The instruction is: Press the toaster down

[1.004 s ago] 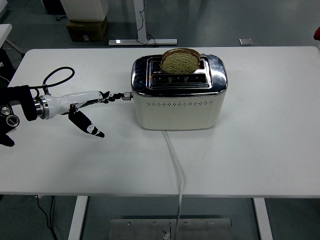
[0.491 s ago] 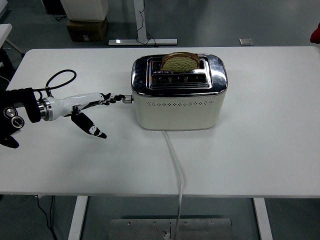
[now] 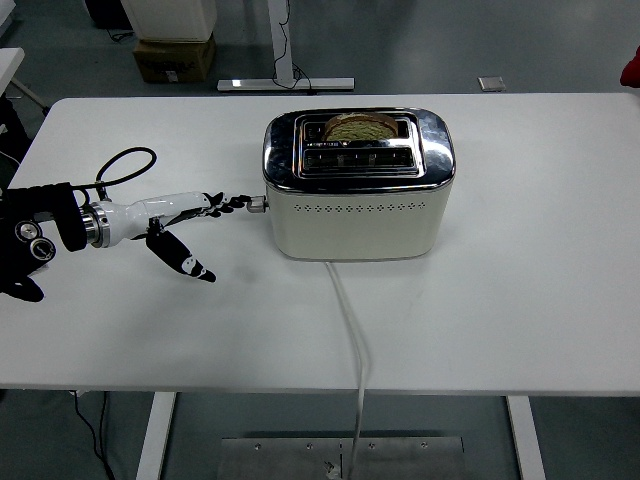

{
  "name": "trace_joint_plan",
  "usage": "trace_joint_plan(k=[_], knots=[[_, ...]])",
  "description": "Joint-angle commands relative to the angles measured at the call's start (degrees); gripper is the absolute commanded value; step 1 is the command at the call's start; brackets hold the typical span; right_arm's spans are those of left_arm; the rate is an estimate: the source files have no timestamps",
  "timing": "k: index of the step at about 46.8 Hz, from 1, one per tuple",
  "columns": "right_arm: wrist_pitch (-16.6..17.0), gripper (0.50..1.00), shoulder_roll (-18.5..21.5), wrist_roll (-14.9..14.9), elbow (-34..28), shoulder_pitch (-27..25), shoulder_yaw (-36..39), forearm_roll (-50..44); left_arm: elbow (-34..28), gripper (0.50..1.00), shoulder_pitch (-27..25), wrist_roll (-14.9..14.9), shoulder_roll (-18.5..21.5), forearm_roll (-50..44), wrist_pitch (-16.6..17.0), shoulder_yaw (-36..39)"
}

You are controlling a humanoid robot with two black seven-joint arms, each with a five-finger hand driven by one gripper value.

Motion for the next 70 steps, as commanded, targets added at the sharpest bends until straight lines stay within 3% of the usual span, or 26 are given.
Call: trace_joint_plan(k=[1, 28, 49, 55, 64, 70], knots=[[0.00, 1.000, 0.00, 0.00, 0.00, 0.00, 0.00, 0.00, -0.01, 1.000, 0.01, 0.02, -0.18, 0.02, 0.00, 0.01], [0.00, 0.998, 0.00, 0.00, 0.00, 0.00, 0.00, 0.00, 2.98, 1.000, 1.15, -0.07, -2.20, 0.11, 0.00, 0.10], [0.00, 0.998, 0.00, 0.00, 0.00, 0.00, 0.00, 0.00, 3.51, 1.000, 1.15, -0.50, -0.88, -1.21, -0.27, -0.25], [0.00, 0.998, 0.00, 0.00, 0.00, 0.00, 0.00, 0.00, 3.51, 1.000, 0.10, -0.50, 3.15, -5.42, -0.71, -0.26], [0.00, 0.998, 0.00, 0.00, 0.00, 0.00, 0.00, 0.00, 3.51, 1.000, -1.05, -0.59, 5.97, -7.71, -0.80, -0.61], [0.00, 0.998, 0.00, 0.00, 0.00, 0.00, 0.00, 0.00, 3.51, 1.000, -2.72, -0.59, 7.81, -14.03, -0.88, -0.78]])
